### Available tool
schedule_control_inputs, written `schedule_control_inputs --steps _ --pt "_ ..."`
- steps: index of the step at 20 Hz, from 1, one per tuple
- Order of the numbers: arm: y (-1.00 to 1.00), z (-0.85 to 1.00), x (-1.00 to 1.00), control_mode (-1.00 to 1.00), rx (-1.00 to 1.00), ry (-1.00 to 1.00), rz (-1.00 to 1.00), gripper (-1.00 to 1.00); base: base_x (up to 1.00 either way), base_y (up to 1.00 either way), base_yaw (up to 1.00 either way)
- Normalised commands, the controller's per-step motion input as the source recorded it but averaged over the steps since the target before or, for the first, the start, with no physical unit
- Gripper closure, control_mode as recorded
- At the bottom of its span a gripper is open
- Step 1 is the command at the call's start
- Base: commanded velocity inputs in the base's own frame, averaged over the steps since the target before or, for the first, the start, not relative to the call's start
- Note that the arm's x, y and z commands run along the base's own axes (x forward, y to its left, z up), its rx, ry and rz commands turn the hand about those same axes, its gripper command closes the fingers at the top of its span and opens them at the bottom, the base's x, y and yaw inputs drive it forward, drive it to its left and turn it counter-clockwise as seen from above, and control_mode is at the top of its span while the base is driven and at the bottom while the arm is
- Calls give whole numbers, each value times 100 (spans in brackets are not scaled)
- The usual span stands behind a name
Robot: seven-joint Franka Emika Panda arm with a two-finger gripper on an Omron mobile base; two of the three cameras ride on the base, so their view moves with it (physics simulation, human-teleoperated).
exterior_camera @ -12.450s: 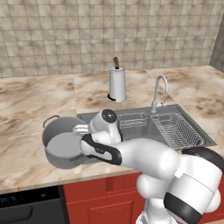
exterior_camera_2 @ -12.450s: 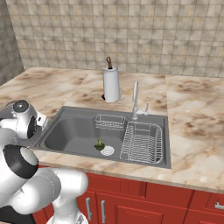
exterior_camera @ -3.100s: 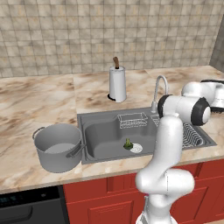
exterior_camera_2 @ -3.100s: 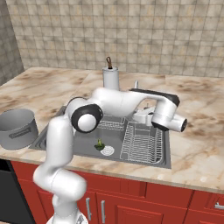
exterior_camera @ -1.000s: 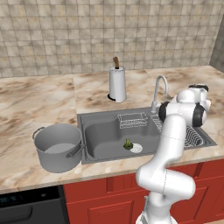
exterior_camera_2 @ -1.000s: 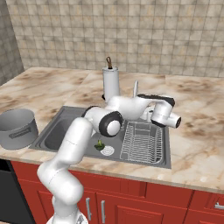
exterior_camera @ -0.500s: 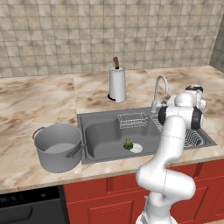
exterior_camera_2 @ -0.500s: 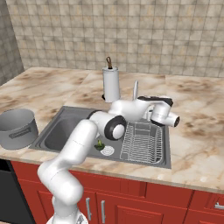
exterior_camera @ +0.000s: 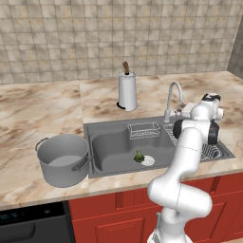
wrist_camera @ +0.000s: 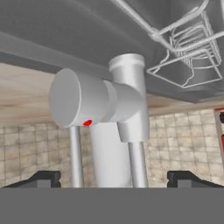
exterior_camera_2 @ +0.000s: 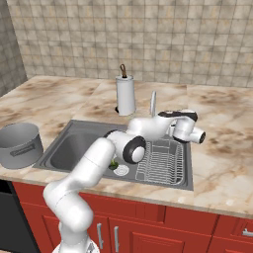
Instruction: Dump the broccoli from the pot into the sink. Then turn on the water and wash the broccoli. Then turn off the water and put the broccoli back in the pot.
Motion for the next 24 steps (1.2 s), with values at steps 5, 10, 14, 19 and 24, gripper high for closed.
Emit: schedule_control_inputs --steps 5,10,14,19,24 --pt "-6 -23 23 -100 0 -2 -3 -100 0 0 0" --pt "0 -18 38 -100 0 0 -3 -100 0 0 0" --pt "-2 -6 37 -100 0 0 0 -100 0 0 0" --pt "-11 -7 37 -100 0 0 0 -100 0 0 0" --pt "-19 -17 26 -100 0 0 -4 100 0 0 0"
